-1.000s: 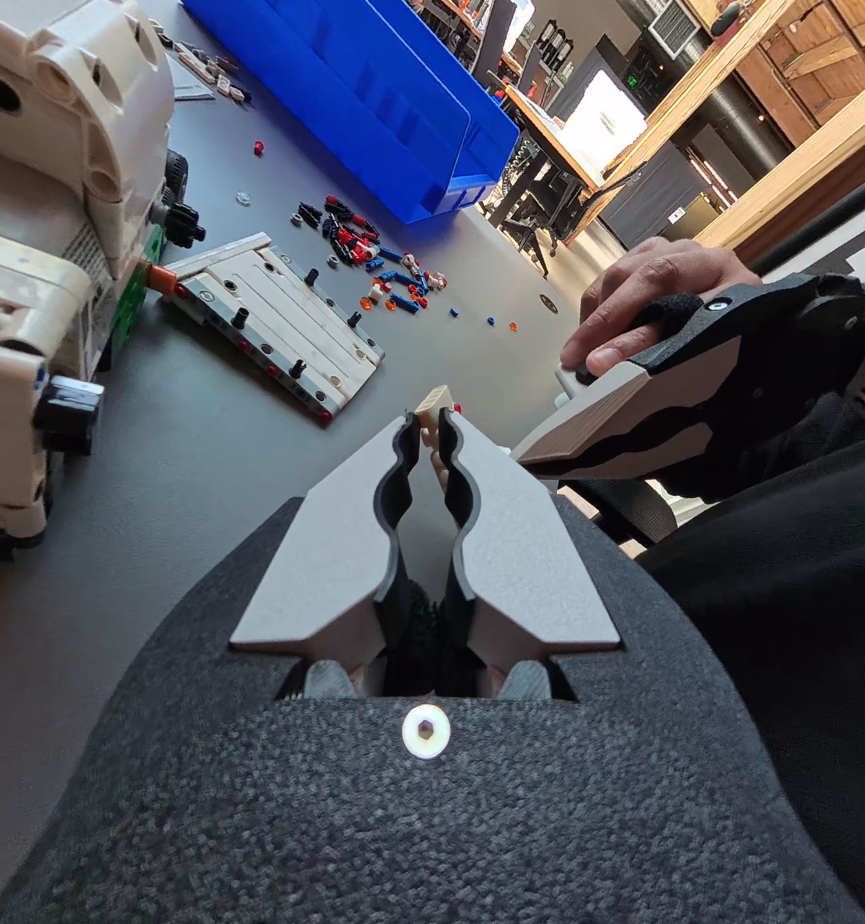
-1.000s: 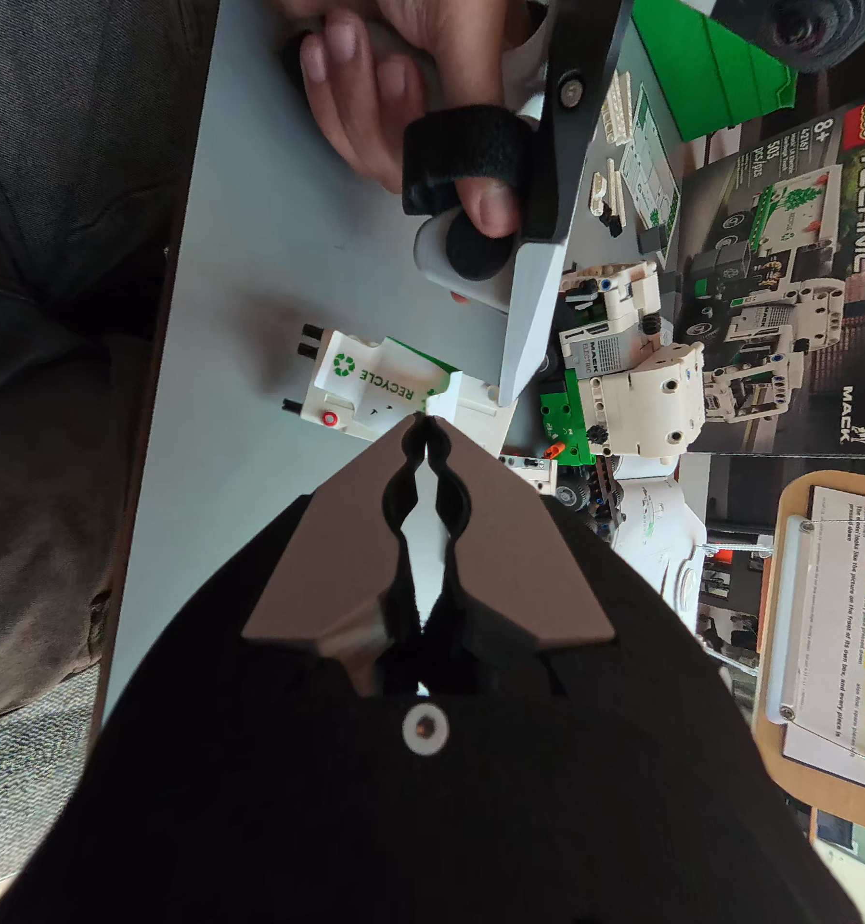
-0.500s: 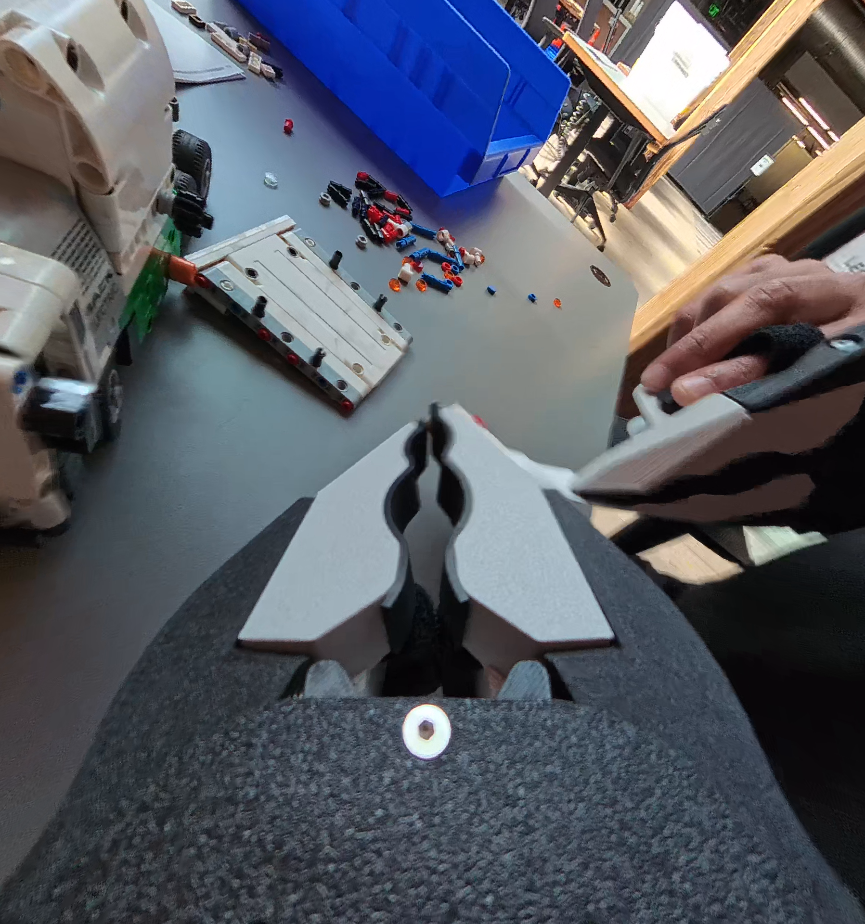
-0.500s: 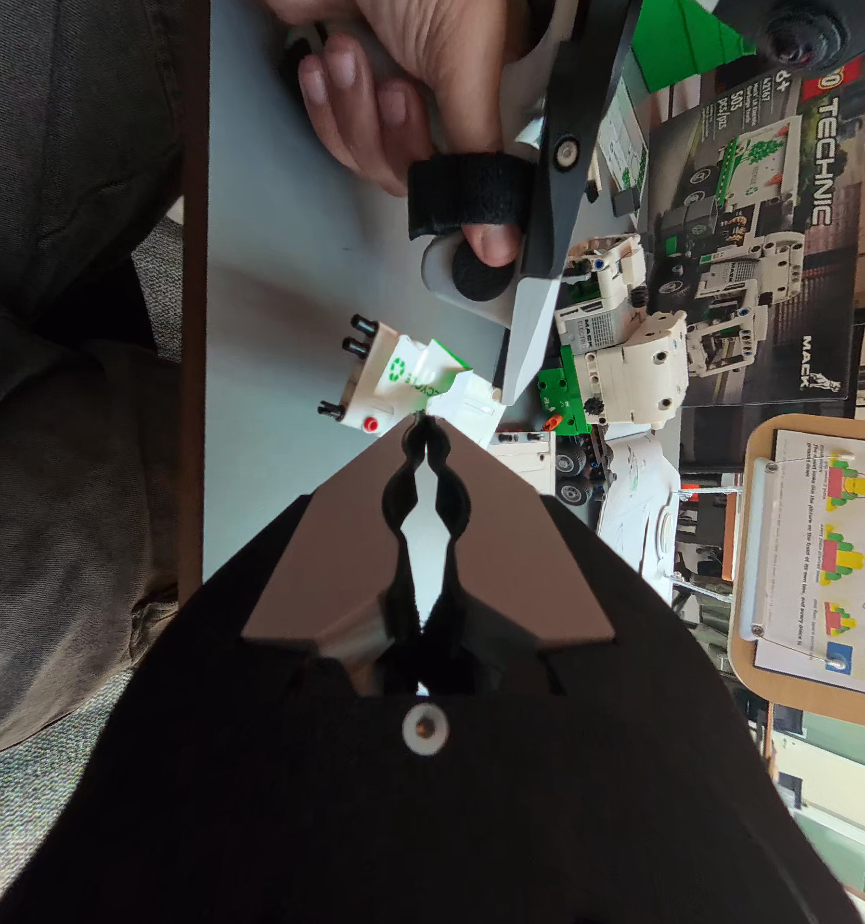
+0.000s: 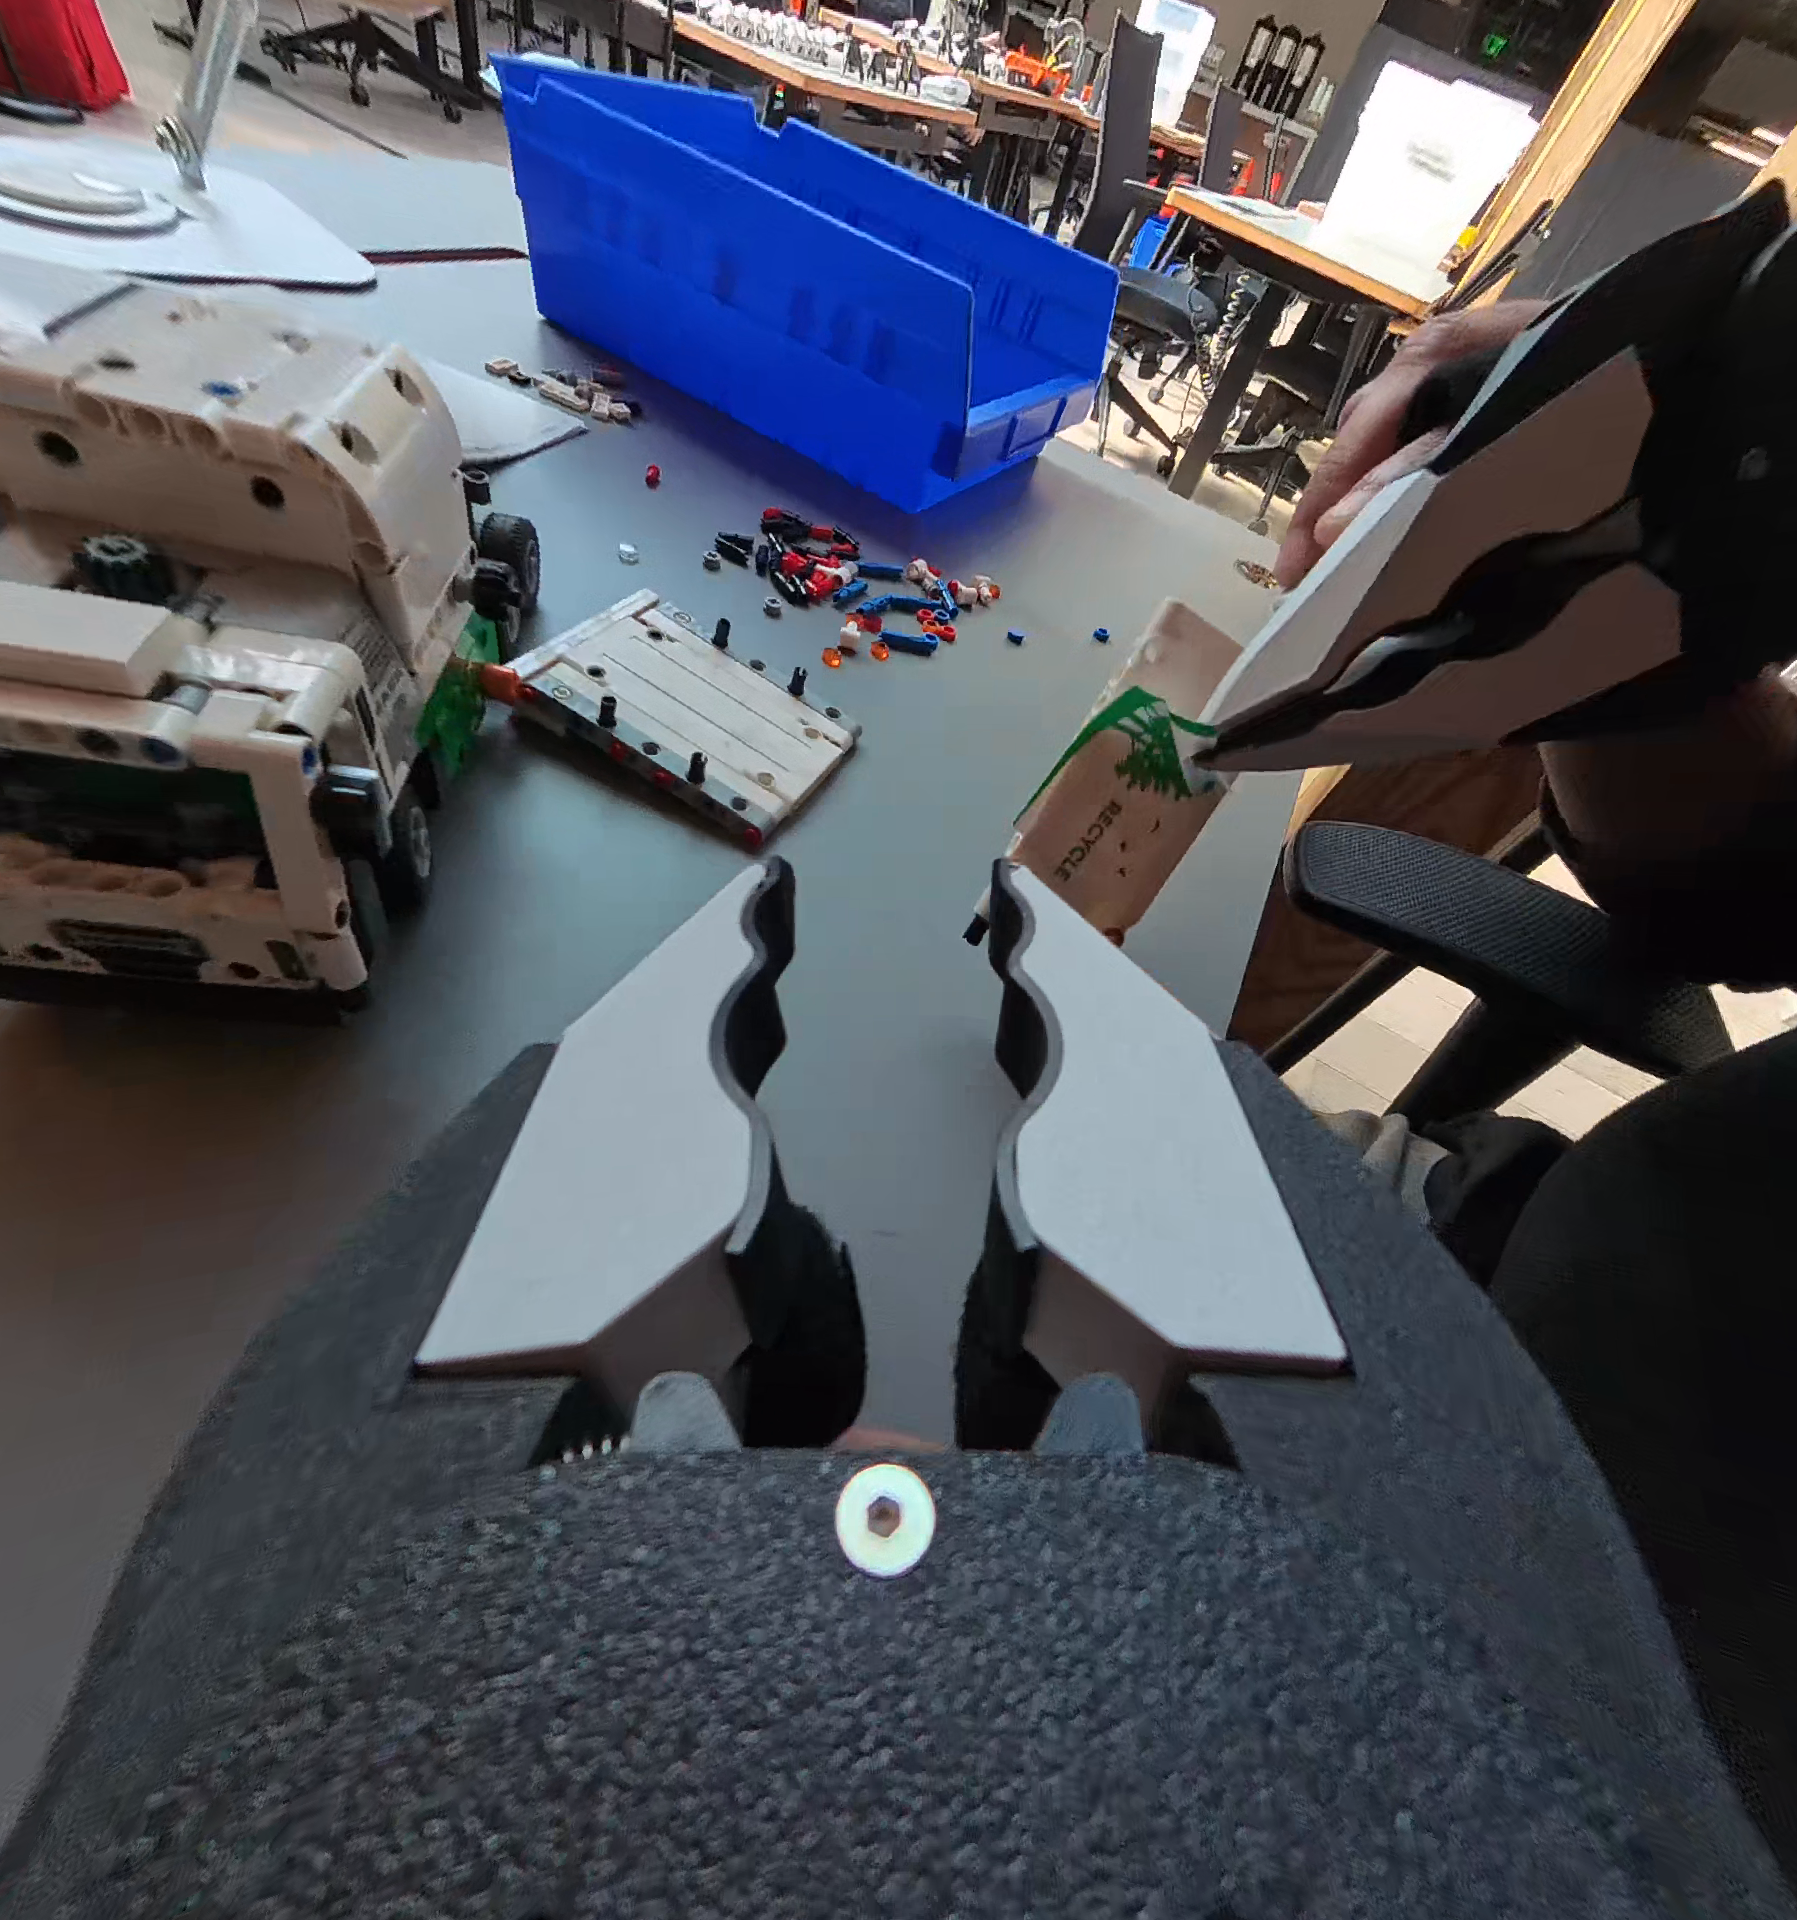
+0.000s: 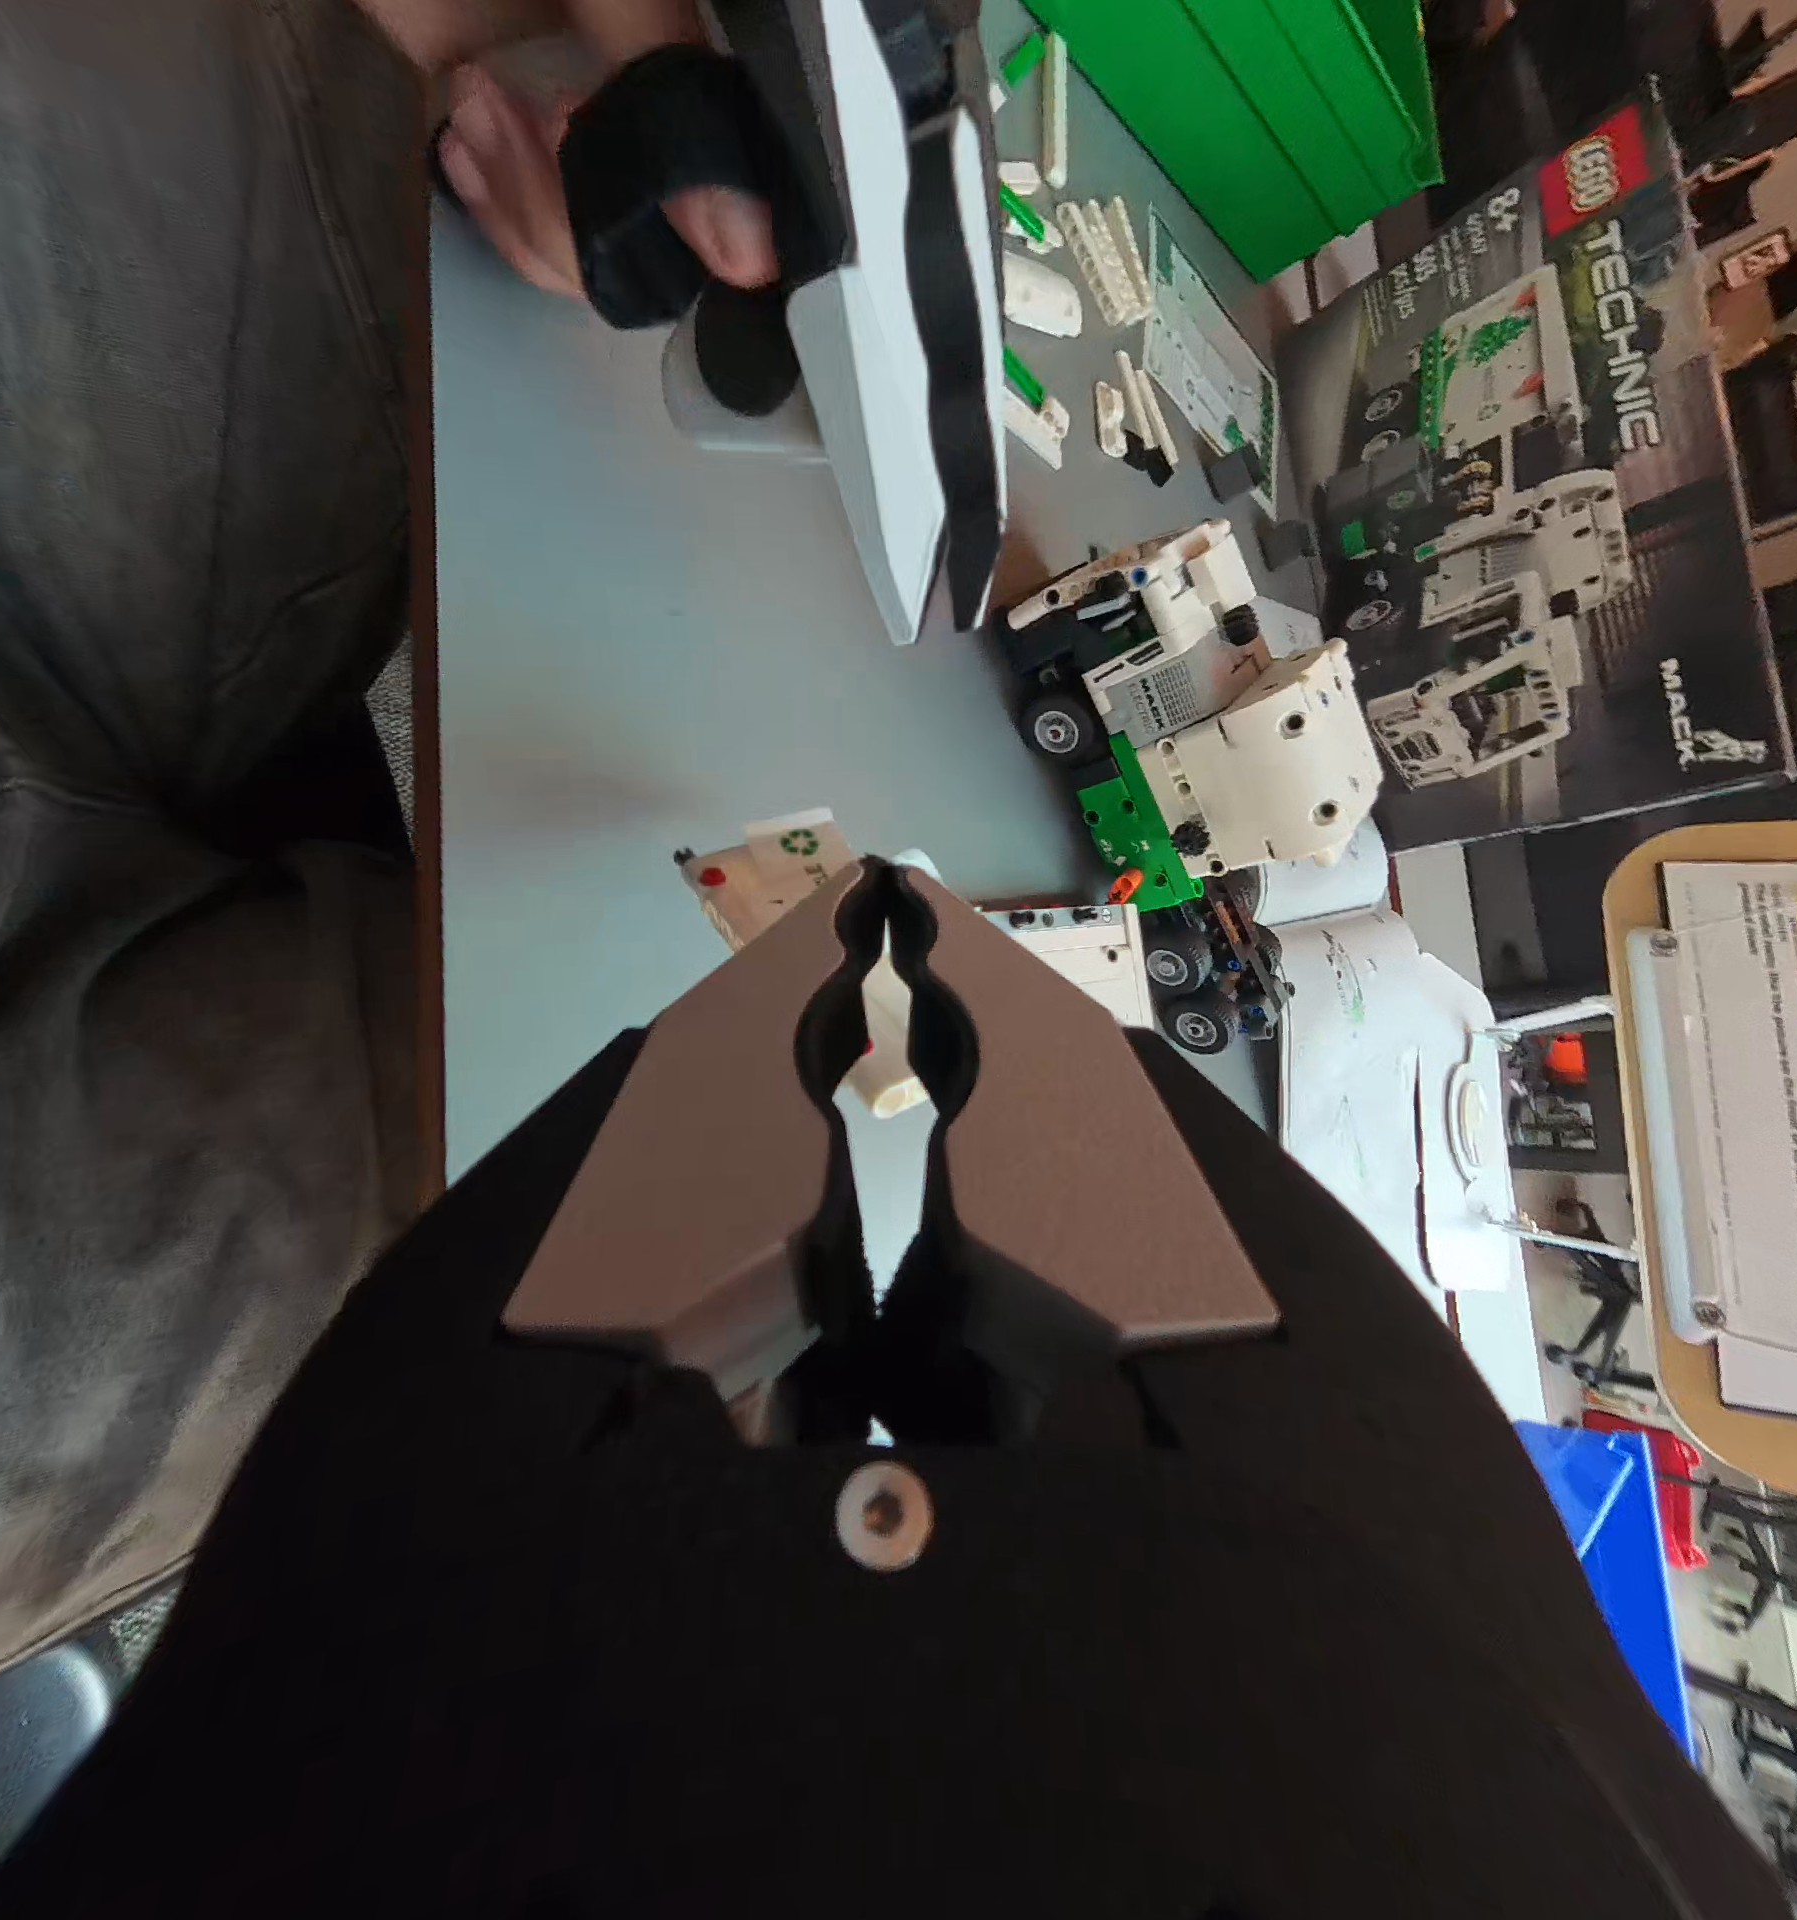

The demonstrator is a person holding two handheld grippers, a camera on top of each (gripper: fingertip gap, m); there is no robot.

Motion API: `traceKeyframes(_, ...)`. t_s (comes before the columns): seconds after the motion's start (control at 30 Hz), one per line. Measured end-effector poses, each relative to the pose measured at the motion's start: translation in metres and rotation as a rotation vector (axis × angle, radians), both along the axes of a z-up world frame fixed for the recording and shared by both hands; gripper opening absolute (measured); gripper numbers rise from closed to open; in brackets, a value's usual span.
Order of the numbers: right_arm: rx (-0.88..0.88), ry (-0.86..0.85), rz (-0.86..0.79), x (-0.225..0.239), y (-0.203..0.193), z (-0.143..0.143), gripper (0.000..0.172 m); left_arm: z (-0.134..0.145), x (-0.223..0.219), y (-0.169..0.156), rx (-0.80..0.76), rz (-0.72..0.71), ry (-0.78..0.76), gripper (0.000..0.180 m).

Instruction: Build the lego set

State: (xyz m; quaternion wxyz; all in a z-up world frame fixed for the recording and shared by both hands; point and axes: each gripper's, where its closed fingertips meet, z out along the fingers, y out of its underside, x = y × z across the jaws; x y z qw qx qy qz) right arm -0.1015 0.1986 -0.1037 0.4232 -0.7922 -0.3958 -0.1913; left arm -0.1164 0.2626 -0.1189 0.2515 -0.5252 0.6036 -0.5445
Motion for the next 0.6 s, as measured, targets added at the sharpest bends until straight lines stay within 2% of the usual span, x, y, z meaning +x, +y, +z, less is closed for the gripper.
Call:
traceKeyframes(0.03,-0.016,-0.001,0.037,-0.001,-0.001,0.000,0.000,0.004,0.000,0.003,0.010,-0.001,-0.015,0.042)
traceKeyframes(0.1,-0.028,-0.023,0.146,-0.011,-0.005,0.003,0.000,0.016,0.003,0.003,-0.040,-0.051,-0.029,0.053)
traceKeyframes(0.2,-0.052,-0.135,0.224,-0.015,-0.010,0.005,0.000,0.026,0.018,-0.006,-0.140,-0.168,-0.012,0.062)
traceKeyframes(0.27,-0.054,-0.191,0.333,-0.026,-0.017,0.006,0.000,0.035,0.024,-0.023,-0.247,-0.305,-0.005,0.061)
traceKeyframes(0.33,-0.043,-0.234,0.376,-0.029,-0.019,0.010,0.000,0.039,0.023,-0.043,-0.322,-0.469,0.036,0.062)
traceKeyframes(0.47,-0.075,-0.223,0.449,-0.034,-0.026,0.010,0.000,0.032,0.014,-0.076,-0.247,-0.698,0.082,0.057)
traceKeyframes(0.6,-0.098,-0.240,0.475,-0.034,-0.026,0.009,0.000,0.035,0.016,-0.089,-0.260,-0.814,0.131,0.042)
